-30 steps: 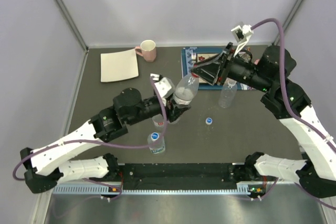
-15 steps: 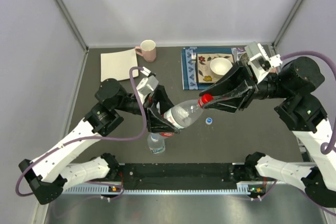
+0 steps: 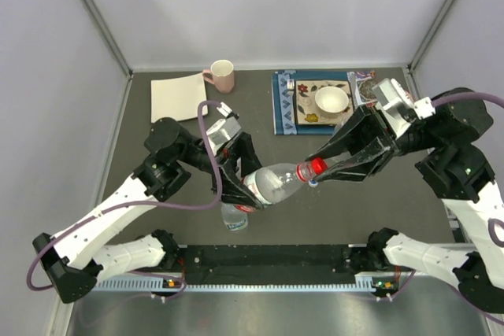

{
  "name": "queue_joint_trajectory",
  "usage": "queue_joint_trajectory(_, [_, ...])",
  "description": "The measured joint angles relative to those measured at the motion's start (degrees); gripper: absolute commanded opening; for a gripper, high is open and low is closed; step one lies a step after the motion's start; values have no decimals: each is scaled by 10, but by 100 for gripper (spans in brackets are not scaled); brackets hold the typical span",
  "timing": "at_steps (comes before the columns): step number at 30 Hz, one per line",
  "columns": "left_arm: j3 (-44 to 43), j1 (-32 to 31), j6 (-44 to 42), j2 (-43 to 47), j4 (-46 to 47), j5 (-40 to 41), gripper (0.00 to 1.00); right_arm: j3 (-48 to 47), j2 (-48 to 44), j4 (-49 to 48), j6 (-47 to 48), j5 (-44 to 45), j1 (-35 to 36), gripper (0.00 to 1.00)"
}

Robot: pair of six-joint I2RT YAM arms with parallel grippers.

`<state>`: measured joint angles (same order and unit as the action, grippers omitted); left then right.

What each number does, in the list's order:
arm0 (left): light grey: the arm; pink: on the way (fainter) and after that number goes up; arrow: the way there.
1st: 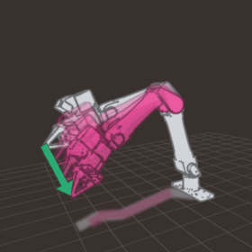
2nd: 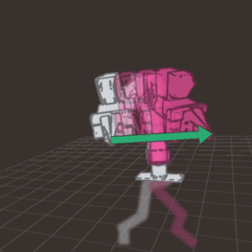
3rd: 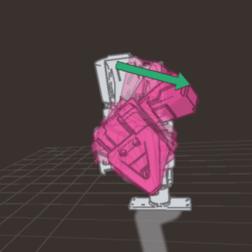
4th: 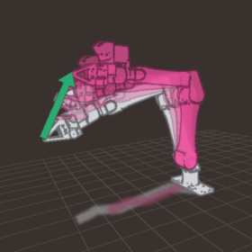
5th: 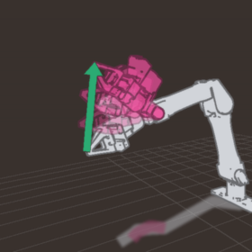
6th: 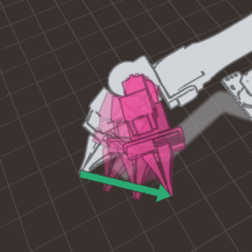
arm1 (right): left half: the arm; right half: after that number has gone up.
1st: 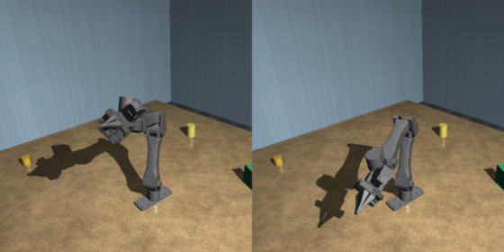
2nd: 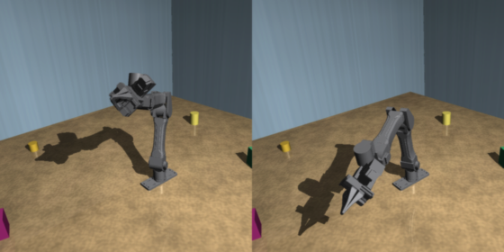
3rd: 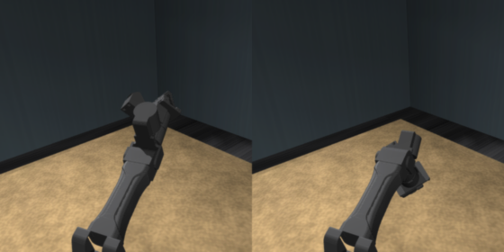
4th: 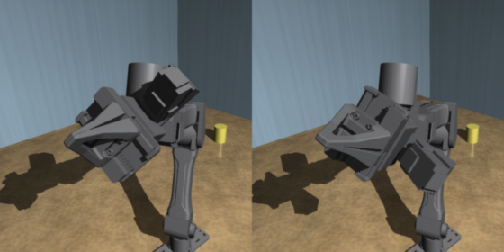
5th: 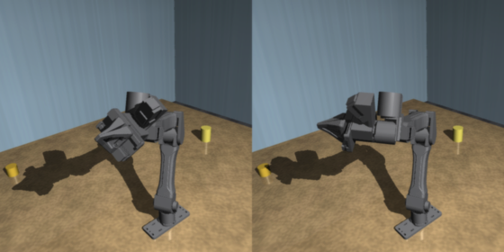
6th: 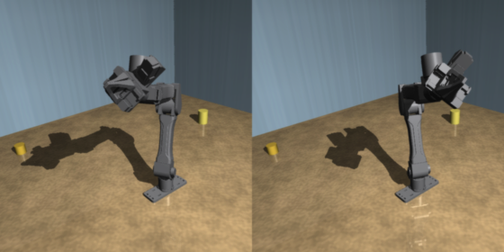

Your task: Unscrew the bottle caps

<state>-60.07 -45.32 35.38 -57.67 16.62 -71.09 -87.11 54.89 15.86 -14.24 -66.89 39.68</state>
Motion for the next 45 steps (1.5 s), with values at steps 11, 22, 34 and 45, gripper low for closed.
queue_joint_trajectory(11, [-2, 8, -98, 34, -85, 82, 54, 39, -111, 24, 26, 331, 1, 0])
queue_joint_trajectory(22, [-5, 8, -205, 153, -225, 237, 56, 316, -70, 91, -28, 721, 3, 0])
queue_joint_trajectory(34, [38, 8, -231, 223, -259, 341, 57, 433, 103, 32, -101, 765, 4, 0])
queue_joint_trajectory(45, [63, 8, -234, 245, -282, 371, 58, 430, 297, -40, -116, 766, 26, 0])
